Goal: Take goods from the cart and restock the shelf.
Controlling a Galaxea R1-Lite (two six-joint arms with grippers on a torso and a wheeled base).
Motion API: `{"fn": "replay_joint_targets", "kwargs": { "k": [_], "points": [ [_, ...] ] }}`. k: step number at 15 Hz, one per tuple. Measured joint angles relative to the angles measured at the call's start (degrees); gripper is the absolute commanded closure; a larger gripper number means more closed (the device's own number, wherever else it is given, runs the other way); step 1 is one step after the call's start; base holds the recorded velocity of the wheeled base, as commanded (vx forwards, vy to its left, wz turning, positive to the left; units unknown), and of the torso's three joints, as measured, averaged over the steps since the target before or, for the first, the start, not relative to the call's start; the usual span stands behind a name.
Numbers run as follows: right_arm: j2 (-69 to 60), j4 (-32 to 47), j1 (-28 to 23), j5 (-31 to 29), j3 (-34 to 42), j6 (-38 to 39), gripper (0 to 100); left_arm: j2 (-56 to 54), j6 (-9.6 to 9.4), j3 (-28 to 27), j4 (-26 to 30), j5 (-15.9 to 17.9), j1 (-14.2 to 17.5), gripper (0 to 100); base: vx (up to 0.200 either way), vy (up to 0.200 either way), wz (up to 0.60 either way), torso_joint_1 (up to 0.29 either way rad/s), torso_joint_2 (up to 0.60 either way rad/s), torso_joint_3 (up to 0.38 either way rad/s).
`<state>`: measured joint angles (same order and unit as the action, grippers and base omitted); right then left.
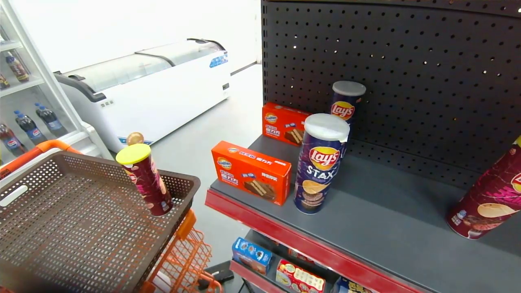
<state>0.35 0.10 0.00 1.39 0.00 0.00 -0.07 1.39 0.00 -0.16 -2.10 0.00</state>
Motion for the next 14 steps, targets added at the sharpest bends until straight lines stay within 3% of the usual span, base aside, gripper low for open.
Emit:
{"fn": "replay_joint_targets", "kwargs": {
  "k": [4,6,10,12,14],
  "points": [
    [0.0,0.0,0.0,0.0,0.0,0.0,0,0.2,-0.28,-0.8,0.0,-0.1,0.0,0,0.000,0.000,0.00,0.000,0.00,0.000],
    [0.0,0.0,0.0,0.0,0.0,0.0,0,3.0,-0.74,-5.7,1.3,0.1,-0.1,0,0.000,0.000,0.00,0.000,0.00,0.000],
    [0.0,0.0,0.0,0.0,0.0,0.0,0,20.9,0.13,-16.7,2.6,0.2,-1.6,0,0.000,0.000,0.00,0.000,0.00,0.000],
    [0.0,0.0,0.0,0.0,0.0,0.0,0,30.4,0.28,-19.1,-1.7,0.1,-2.1,0,0.000,0.000,0.00,0.000,0.00,0.000],
    [0.0,0.0,0.0,0.0,0.0,0.0,0,40.6,0.33,-19.3,-11.1,0.2,0.3,0,0.000,0.000,0.00,0.000,0.00,0.000]
  ]
}}
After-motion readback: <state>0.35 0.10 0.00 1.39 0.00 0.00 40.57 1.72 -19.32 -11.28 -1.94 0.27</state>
